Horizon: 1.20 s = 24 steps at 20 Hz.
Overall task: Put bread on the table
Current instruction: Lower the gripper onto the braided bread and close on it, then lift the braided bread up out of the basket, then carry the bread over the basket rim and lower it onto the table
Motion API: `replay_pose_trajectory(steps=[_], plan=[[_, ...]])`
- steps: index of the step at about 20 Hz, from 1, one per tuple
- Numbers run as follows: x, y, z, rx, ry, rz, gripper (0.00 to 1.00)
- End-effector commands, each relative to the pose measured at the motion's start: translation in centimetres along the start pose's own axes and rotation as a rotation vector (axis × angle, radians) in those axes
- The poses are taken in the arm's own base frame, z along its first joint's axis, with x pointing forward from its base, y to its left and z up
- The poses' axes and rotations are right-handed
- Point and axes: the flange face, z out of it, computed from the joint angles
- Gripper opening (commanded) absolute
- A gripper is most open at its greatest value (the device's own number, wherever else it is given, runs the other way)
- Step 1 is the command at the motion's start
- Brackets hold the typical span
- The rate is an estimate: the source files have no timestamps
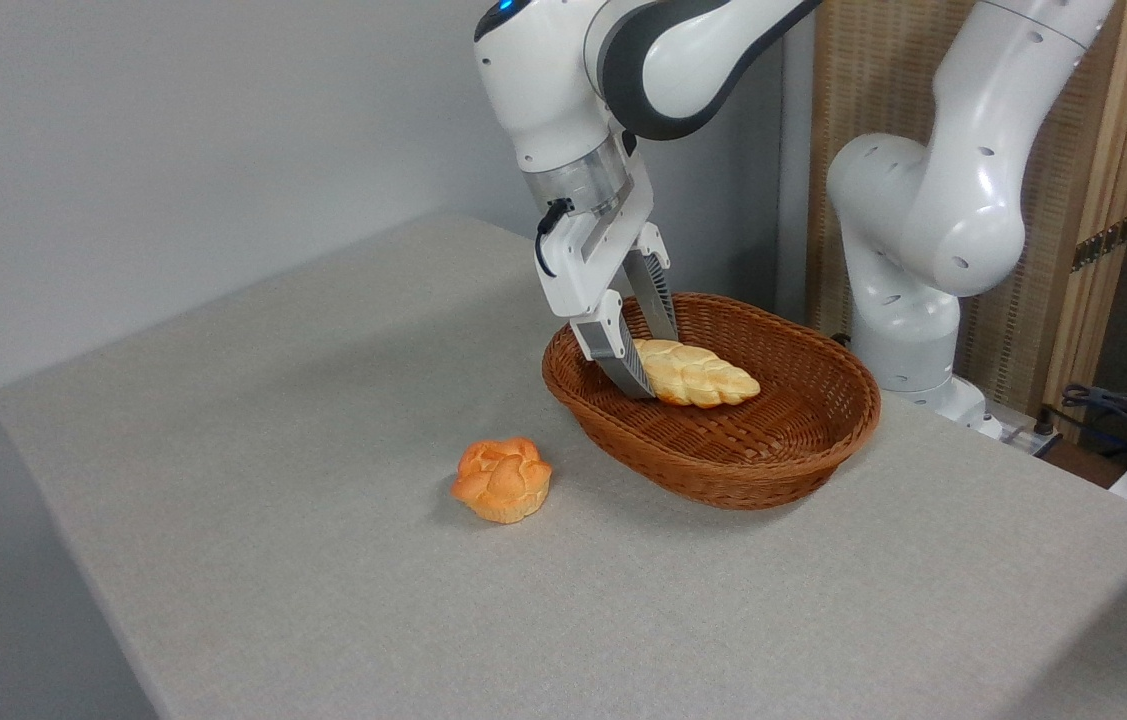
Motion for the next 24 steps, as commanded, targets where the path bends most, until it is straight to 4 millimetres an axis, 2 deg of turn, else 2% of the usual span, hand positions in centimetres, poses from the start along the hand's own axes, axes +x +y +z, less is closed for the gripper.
replay_pose_trajectory(steps=[1, 7, 10, 15, 18, 21, 24], plan=[[-0.1, -0.3, -0.1, 0.013, -0.008, 0.022, 0.38], [-0.2, -0.1, -0.1, 0.004, -0.008, 0.025, 0.38], [-0.4, 0.1, -1.1, 0.005, -0.006, 0.021, 0.40], [-2.2, 0.8, -6.6, -0.020, 0.030, -0.003, 0.41], [-4.4, 0.7, -8.9, 0.004, 0.075, -0.047, 0.42], [-8.8, -0.7, -11.5, 0.105, 0.162, -0.133, 0.42], [-12.8, -2.5, -11.1, 0.170, 0.212, -0.222, 0.42]])
